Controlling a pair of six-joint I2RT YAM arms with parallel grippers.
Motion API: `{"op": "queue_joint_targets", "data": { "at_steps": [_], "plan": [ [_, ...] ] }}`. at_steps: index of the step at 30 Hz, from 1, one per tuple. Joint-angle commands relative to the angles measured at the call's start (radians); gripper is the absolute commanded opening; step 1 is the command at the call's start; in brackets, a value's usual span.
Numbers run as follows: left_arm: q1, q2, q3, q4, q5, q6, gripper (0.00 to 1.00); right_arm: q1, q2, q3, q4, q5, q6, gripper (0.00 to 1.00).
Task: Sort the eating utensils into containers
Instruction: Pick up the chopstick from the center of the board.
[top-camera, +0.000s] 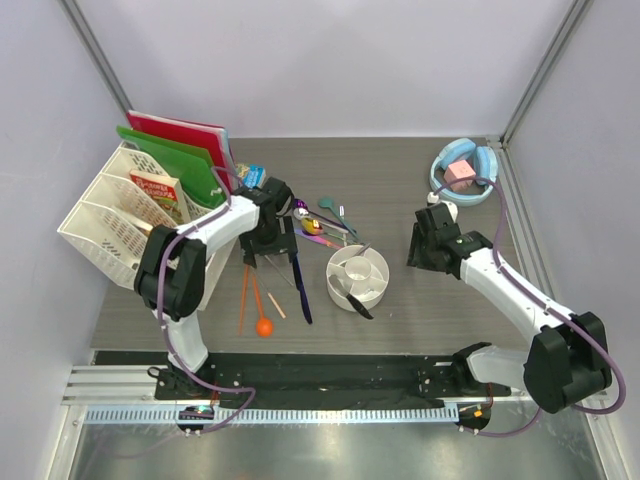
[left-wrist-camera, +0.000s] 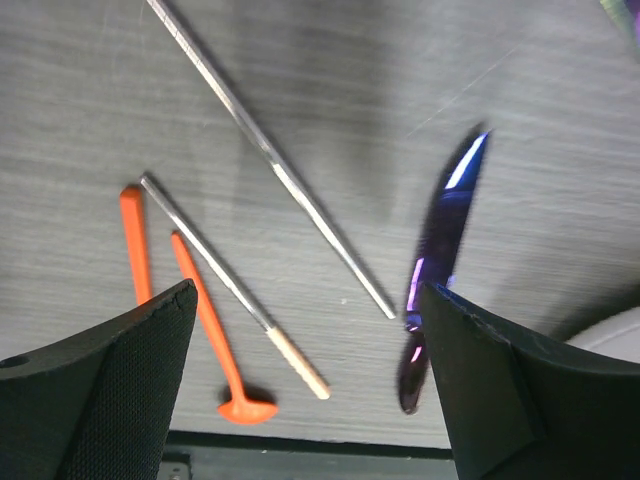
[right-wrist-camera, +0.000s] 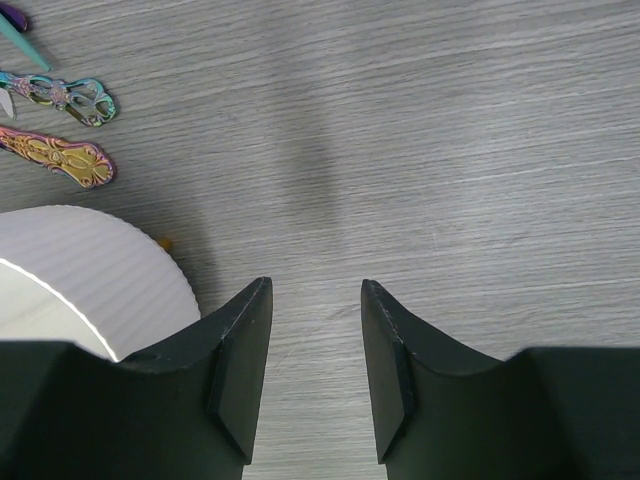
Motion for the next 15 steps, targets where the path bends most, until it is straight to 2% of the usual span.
{"op": "queue_joint_targets", "data": {
  "at_steps": [1,11,14,15],
  "plan": [
    [0.017,0.012,0.047,0.019,-0.027,0.005,0.92,-0.004,0.015,0.049,0.025,-0.013,-0.012,0.47],
    [0.052,0.128,0.038,0.041,-0.012,0.014,0.91,-0.014,-0.021,-0.003,0.006,-0.010,0.005,0.49],
    [0.052,0.164,0.065,0.036,-0.006,0.031,0.84,-0.018,-0.031,-0.002,0.008,-0.004,0.014,0.49],
    [0.052,0.176,0.075,0.031,-0.003,0.034,0.77,-0.018,-0.029,-0.002,0.009,-0.002,0.017,0.49]
  ]
}}
